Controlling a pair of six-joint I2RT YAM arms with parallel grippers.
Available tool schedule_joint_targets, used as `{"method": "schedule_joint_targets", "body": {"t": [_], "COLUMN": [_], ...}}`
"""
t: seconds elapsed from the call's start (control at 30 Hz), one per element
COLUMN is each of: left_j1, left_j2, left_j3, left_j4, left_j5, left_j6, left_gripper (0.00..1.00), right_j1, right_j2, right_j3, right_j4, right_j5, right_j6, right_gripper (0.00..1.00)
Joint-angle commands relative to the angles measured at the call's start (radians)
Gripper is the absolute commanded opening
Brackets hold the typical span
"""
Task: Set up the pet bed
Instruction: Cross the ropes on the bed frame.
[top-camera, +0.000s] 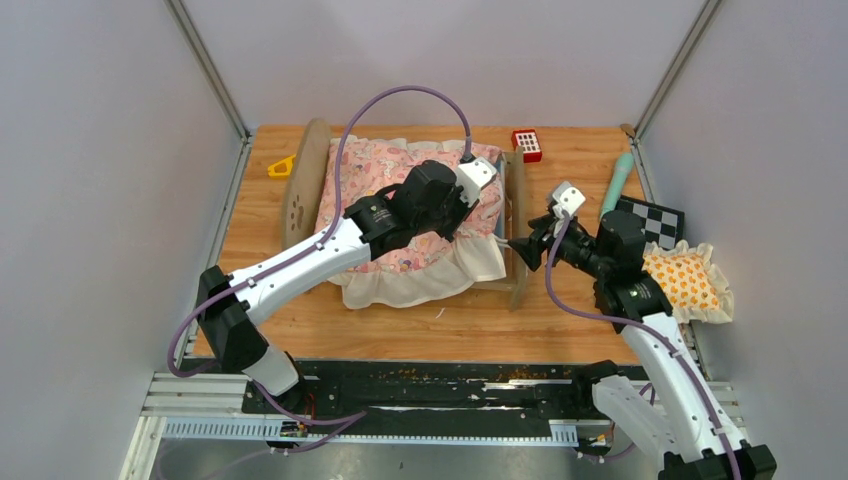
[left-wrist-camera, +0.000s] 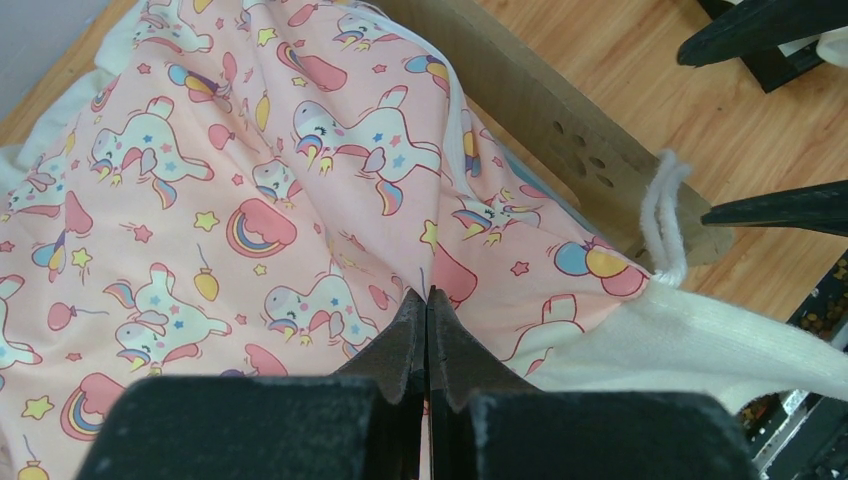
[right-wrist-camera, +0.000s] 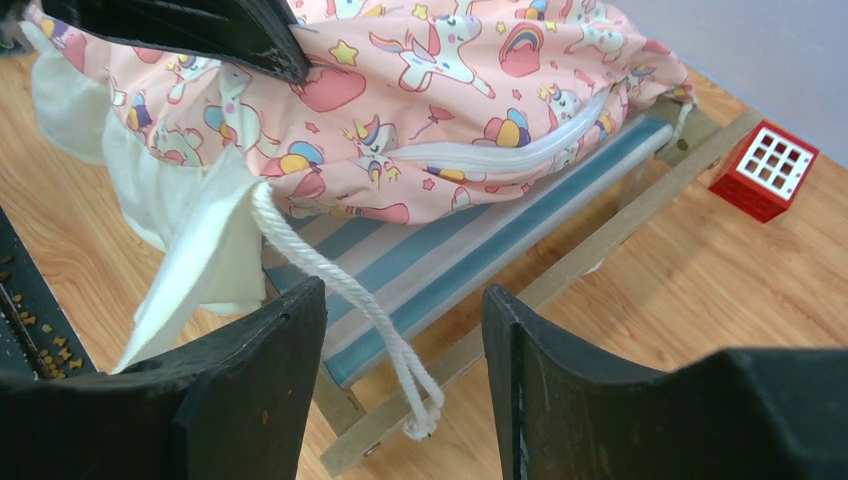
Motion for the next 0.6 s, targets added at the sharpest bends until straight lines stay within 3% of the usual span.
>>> {"method": "schedule_joint_targets", "body": {"t": [0.0, 0.57], "left_j1": [0.004, 0.004], "left_j2": [-0.037, -0.047], "left_j3": [0.007, 0.005], "left_j4": [0.022, 0.020], "left_j5": [0.014, 0.028], "left_j6": [0.017, 0.026], "left_gripper": [0.00, 0.00], "right_j1": [-0.001, 0.030], "right_j2": [0.039, 0.186], "right_j3": [0.013, -0.017], "right_j4": [0.039, 0.144], "right_j5": [-0.014, -0.011], "right_j6": [-0.041, -0.022], "right_gripper": [0.58, 0.51]}}
